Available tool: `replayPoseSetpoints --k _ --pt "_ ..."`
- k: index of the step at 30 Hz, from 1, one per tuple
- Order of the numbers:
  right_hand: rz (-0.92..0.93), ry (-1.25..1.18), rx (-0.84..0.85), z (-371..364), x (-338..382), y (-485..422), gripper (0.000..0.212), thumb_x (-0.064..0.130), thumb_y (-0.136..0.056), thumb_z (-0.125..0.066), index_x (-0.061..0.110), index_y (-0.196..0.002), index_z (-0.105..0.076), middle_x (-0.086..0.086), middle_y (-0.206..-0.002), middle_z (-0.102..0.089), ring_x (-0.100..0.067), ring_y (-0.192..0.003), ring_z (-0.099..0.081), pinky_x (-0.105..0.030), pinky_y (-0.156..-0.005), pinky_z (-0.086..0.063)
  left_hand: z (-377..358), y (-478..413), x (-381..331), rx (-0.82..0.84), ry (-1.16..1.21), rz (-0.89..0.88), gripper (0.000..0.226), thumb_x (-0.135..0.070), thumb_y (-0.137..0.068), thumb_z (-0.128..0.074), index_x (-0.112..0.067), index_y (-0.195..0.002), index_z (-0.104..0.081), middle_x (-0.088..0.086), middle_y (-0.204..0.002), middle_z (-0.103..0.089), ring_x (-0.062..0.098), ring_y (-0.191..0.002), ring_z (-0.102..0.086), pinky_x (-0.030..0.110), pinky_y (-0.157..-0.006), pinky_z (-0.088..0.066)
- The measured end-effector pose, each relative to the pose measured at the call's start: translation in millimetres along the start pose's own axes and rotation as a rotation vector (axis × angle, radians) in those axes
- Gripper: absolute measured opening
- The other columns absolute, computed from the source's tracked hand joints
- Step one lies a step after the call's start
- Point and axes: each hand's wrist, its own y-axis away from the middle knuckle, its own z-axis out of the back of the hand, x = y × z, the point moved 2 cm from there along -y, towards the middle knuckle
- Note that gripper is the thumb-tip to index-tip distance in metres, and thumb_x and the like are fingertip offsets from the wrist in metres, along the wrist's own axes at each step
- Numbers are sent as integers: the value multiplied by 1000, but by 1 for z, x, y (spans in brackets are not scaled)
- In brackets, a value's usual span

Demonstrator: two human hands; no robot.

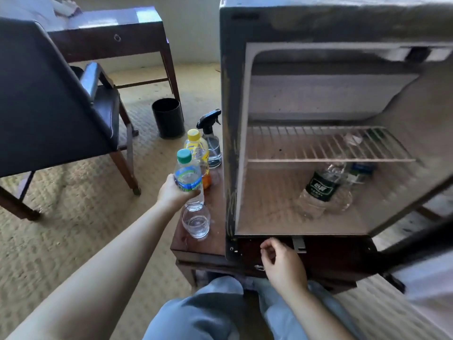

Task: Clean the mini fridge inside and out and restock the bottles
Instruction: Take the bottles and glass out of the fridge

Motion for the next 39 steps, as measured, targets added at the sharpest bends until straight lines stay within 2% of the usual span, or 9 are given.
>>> replayPoseSetpoints --k 4,8,11,16,19,23,28,32,39 --pt "-94 -37 -29 15 -2 2 9 17 -86 -64 26 -89 -62 16 -74 -59 -9 -72 -60 -19 -57 -39 22 15 -21 11 -159 36 81 -51 -79 -70 -7 -137 -34 9 -128 -55 26 -115 -55 37 -89 -46" --pt "-134 -76 -63 37 -1 9 7 17 -87 -63 24 -89 -63 13 -74 -60 -16 -73 -63 -28 -62 -47 48 50 -42 48 -325 -52 47 -47 -84 -66 -9 -111 -56 3 -104 -64 21 -96 -62 36 -81 -52" --pt "-110 -100 -108 54 0 17 5 17 -87 -62 22 -87 -62 12 -73 -61 -16 -72 -62 -32 -64 -51 41 90 -47 242 -296 -70 21 -32 -89 -62 -12 -94 -61 8 -91 -71 20 -76 -67 35 -71 -56" --pt "-161 -120 -155 87 -10 14 6 19 -87 -64 17 -92 -60 7 -80 -62 -15 -75 -59 -26 -65 -43 2 147 -60 551 -327 -157 16 -29 -92 -60 -15 -100 -63 2 -88 -71 11 -68 -66 26 -59 -55" --pt "-228 -177 -186 111 -22 -9 21 20 -85 -68 15 -103 -57 1 -92 -63 -18 -85 -60 -28 -72 -45 -25 160 -76 573 -312 -264 16 -20 -90 -60 -14 -104 -64 5 -95 -72 14 -75 -67 15 -54 -48" --pt "-257 -235 -234 132 -29 -62 49 42 -76 -75 15 -113 -57 -4 -108 -67 -26 -99 -64 -35 -80 -51 -56 164 -84 630 -265 -278 30 -25 -88 -61 -17 -115 -50 6 -99 -71 20 -78 -70 32 -77 -54" --pt "-365 -405 -388 125 -25 -109 55 26 -76 -80 3 -121 -57 -15 -121 -63 -31 -109 -62 -29 -83 -45 -75 148 -66 602 -268 -295 45 -40 -89 -59 -23 -127 -42 -1 -99 -68 12 -77 -68 27 -75 -55" --pt "-436 -348 -532 99 -27 -125 91 45 -67 -81 1 -134 -39 -21 -133 -51 -37 -117 -54 -45 -92 -49 -83 146 -50 569 -288 -333 41 -39 -90 -58 -22 -125 -45 -5 -90 -68 10 -79 -63 20 -75 -49" --pt "-525 -290 -693 86 -12 -133 92 42 -70 -80 -5 -136 -37 -28 -136 -43 -43 -122 -46 -50 -101 -41 -81 147 -30 567 -299 -346 36 -37 -91 -58 -24 -122 -47 -5 -94 -69 7 -80 -63 20 -77 -49"
